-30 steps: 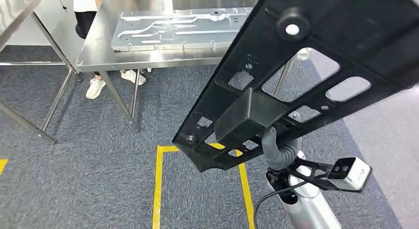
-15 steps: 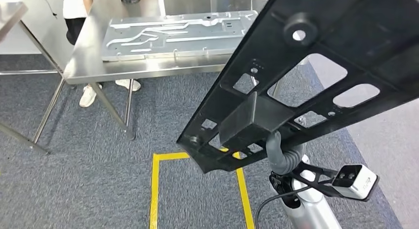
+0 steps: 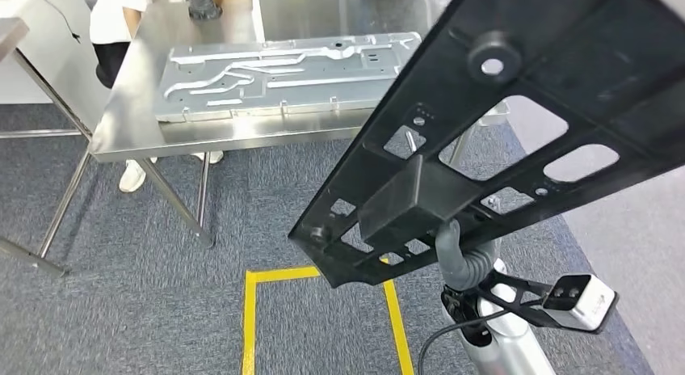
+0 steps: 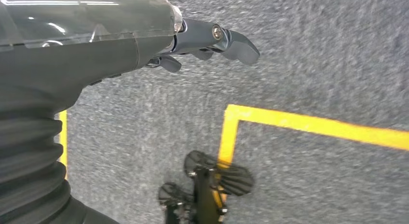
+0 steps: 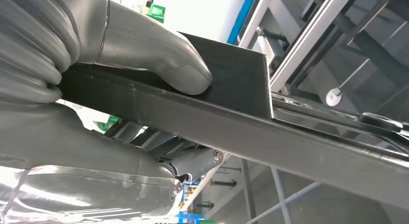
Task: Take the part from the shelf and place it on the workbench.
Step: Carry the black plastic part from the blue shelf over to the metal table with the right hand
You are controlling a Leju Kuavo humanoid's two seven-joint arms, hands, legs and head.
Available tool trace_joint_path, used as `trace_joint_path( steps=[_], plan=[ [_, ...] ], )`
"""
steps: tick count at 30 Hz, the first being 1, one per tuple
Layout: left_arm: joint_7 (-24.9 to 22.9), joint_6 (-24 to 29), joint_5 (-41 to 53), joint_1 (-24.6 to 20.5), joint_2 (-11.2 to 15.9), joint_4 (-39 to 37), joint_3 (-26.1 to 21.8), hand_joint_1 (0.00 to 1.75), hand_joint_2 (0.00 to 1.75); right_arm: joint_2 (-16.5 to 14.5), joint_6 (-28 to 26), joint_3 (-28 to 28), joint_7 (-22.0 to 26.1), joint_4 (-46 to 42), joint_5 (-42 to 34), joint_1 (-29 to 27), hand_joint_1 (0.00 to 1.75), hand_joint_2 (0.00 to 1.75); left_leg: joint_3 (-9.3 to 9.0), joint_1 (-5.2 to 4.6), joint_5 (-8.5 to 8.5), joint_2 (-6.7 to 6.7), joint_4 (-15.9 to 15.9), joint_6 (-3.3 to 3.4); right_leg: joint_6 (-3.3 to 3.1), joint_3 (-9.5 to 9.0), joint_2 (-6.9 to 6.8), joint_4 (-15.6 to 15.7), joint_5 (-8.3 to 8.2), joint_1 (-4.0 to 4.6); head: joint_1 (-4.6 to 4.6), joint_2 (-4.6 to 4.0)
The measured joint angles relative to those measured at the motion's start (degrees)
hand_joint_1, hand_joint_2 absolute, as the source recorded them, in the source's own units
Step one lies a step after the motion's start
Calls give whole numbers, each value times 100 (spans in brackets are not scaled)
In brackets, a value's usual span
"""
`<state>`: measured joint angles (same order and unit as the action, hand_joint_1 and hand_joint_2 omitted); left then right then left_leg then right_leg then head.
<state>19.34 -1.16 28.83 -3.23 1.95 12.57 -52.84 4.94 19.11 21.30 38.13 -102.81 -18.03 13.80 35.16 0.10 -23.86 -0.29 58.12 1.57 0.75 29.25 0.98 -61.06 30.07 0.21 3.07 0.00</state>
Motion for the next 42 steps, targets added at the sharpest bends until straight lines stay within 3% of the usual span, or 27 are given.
trace_joint_path(
  steps=[2, 4, 5, 6, 7, 9, 11, 15, 17, 19, 20, 21, 22, 24, 26, 30, 32, 34, 35, 36, 37, 39, 40, 42],
  plan=[
    [2, -1, 1, -5, 0, 0, -2, 0, 175, 0, -1, -7, 1, -6, 1, -9, 175, 175, -97, 7, -69, -1, -18, 35, 55, 389, -30, -657, 161, -25, -1, 0],
    [1, -1, 1, 2, -1, 0, -3, 0, 175, 0, -2, -10, 1, -5, 6, -48, 175, 175, -179, 6, -159, -2, -18, 44, 97, 868, -37, -1246, 464, -45, -1, 0],
    [1, -1, 1, 9, -2, 0, -3, 0, 175, 0, -2, -10, 1, -5, 12, -71, 175, 175, -238, 5, -212, -4, -18, 44, 106, 1019, -41, -1334, 548, -50, -1, 0],
    [1, 2, -1, 15, -4, 0, -4, 0, 175, -3, -2, -10, 1, -5, 20, -87, 175, 175, -312, 5, -269, -7, -18, 41, 103, 1075, -44, -1231, 511, -51, -1, 0],
    [1, 4, -4, 18, -8, 0, -4, 0, 175, -10, -2, -10, 0, -7, 32, -94, 175, 175, -397, 5, -329, -9, -18, 34, 89, 1047, -49, -962, 343, -50, -1, 0],
    [0, 10, -11, 16, -16, -1, -8, 0, 175, -36, -1, -10, -4, -13, 55, -94, 175, 175, -546, -2, -454, -14, -20, -1, 30, 885, -70, -219, -263, -26, -1, 0],
    [-4, 16, -15, 3, -22, -2, -13, 0, 175, -64, -1, -6, -11, -21, 76, -88, 175, 175, -640, -15, -558, -16, -43, -56, -30, 780, -86, 197, -615, 6, -1, 0],
    [-10, 22, -15, -4, -30, -2, -14, 0, 175, -124, 1, -4, -16, -44, 83, -51, 175, 175, -691, -18, -594, -11, 165, -183, -162, 594, -67, 320, -568, -9, 1, 0],
    [-9, 22, -14, -15, -34, -2, -17, 0, 175, -147, 3, -5, -16, -52, 83, -24, 175, 175, -408, 1, -767, -8, 686, -226, -213, 477, -70, 342, -501, -17, 1, 0],
    [-9, 22, -14, -7, -37, -2, -26, 0, 175, -153, 8, -5, -17, -52, 83, -13, 175, 175, 46, 12, -1049, -8, 1337, -257, -241, 382, -68, 342, -411, -10, 1, 0],
    [-9, 21, -13, 3, -40, -2, -33, 0, 175, -153, 13, -5, -17, -51, 83, -19, 175, 175, 226, 17, -1138, -7, 1509, -267, -243, 324, -63, 342, -359, -7, 1, 0],
    [-10, 20, -12, 14, -45, -2, -40, 0, 175, -153, 19, -5, -17, -50, 83, -26, 175, 175, 327, 20, -1133, -7, 1509, -271, -240, 255, -56, 342, -303, -4, 1, 0],
    [-10, 19, -9, 21, -51, -2, -48, 0, 175, -153, 24, -5, -17, -50, 83, -33, 175, 175, 337, 22, -990, -6, 1312, -266, -234, 173, -50, 342, -243, -2, 1, 0],
    [-10, 16, -2, 26, -58, -2, -58, 0, 175, -153, 32, -6, -16, -48, 86, -37, 175, 175, 212, 19, -431, -7, 645, -228, -210, 10, -46, 339, -122, 4, 1, 0],
    [-13, 13, 7, 29, -62, -2, -72, 0, 175, -154, 37, -8, -16, -40, 99, -44, 175, 175, 100, -13, -117, -3, 205, -172, -155, -92, -30, 336, -12, 12, 1, 0],
    [-11, 9, 45, 20, -62, 0, -93, 0, 175, -155, 37, -22, -15, -35, 133, -70, 175, 175, -73, -13, -94, -10, 59, -40, -21, -168, -22, 145, 81, 6, 0, 1],
    [-8, 9, 57, -5, -62, 0, -97, 0, 175, -155, 37, -37, -14, -39, 146, -65, 175, 175, -184, 5, -136, -11, 37, 8, 34, 71, -34, -306, 237, -8, -1, 1],
    [-7, 9, 62, -11, -61, 0, -101, 0, 175, -155, 38, -46, -14, -39, 151, -76, 175, 175, -240, 4, -204, -11, 37, 30, 71, 569, -44, -1017, 513, -35, -1, 0],
    [-7, 9, 64, -6, -61, 0, -102, 0, 175, -155, 42, -49, -14, -38, 152, -89, 175, 175, -275, 4, -244, -11, 37, 28, 82, 800, -47, -1269, 604, -49, -1, 0],
    [-8, 8, 64, 1, -62, 0, -102, 0, 175, -155, 46, -50, -14, -38, 153, -98, 175, 175, -322, 5, -287, -12, 37, 23, 89, 946, -53, -1338, 594, -60, -1, 0],
    [-8, 8, 64, 6, -65, 0, -103, 0, 175, -155, 52, -50, -14, -38, 154, -101, 175, 175, -382, 7, -334, -14, 37, 14, 95, 992, -59, -1204, 457, -66, -1, 0],
    [-8, 7, 65, 6, -70, 0, -103, 0, 175, -155, 62, -54, -15, -42, 155, -99, 175, 175, -518, 10, -440, -19, 34, -17, 77, 852, -77, -491, -111, -66, -1, 0],
    [-8, 7, 66, 2, -72, 0, -103, 0, 175, -155, 66, -58, -16, -44, 154, -95, 175, 175, -581, 6, -490, -25, 33, -41, 56, 765, -87, -168, -301, -53, -2, 0],
    [-8, 7, 68, -7, -72, 0, -103, 0, 175, -155, 70, -72, -20, -56, 148, -89, 175, 175, -666, -3, -562, -28, 22, -109, -9, 670, -97, 143, -427, -21, -1, 0]
  ],
)
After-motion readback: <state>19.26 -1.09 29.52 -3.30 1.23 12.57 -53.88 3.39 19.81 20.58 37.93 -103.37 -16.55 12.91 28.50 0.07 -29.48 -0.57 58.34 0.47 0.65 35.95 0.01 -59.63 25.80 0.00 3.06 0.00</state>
